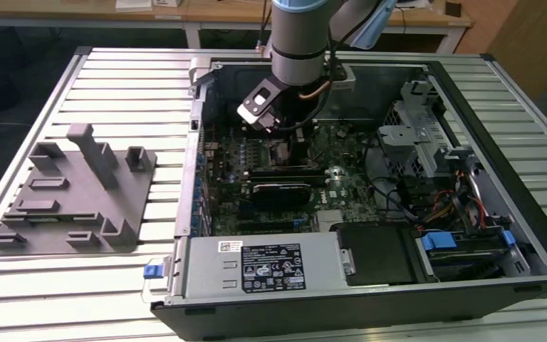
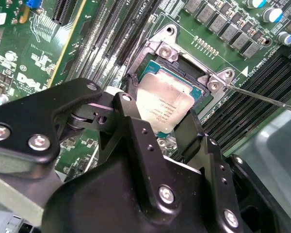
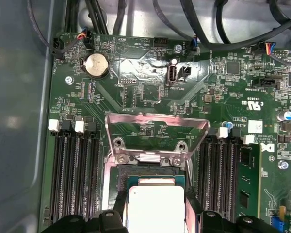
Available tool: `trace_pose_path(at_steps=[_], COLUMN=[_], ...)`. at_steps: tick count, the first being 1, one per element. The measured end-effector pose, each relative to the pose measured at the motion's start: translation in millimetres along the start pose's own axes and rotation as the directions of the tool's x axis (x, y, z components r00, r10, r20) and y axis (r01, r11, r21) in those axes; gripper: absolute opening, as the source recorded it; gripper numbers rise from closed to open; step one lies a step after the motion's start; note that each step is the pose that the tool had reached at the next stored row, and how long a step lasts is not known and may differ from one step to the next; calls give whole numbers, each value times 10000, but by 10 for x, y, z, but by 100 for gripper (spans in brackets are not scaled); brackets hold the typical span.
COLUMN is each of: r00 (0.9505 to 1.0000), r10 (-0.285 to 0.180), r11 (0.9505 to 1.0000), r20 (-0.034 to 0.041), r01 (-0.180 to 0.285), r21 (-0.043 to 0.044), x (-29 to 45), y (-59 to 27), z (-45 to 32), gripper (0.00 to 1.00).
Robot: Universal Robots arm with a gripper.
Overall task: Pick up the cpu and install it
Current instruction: 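Place the cpu into insertion slot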
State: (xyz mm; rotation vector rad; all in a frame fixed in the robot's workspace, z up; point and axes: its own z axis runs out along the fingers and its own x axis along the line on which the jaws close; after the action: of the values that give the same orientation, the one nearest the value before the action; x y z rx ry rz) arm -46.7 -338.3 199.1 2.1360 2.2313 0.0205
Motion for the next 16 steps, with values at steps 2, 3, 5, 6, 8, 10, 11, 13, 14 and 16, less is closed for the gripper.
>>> trace_pose_path(at_steps=[2,3,5,6,8,10,11,13,14,16], r00=[10000,10000,10000,10000,10000,10000,10000,10000,10000,10000], r10=[0,0,-1,0,0,0,0,0,0,-1], r11=[10000,10000,10000,10000,10000,10000,10000,10000,10000,10000], r20=[-1,-1,-1,-1,-1,0,-1,0,0,0], r01=[0,0,1,0,0,0,0,0,0,1], r21=[-1,-1,-1,-1,-1,0,0,0,0,0], x=[6,9,14,17,22,27,30,35,37,41], y=[0,0,0,0,0,-1,-1,-1,-1,-1], z=[9,13,21,24,32,39,43,50,53,58], gripper=[55,55,55,55,55,55,55,55,55,55])
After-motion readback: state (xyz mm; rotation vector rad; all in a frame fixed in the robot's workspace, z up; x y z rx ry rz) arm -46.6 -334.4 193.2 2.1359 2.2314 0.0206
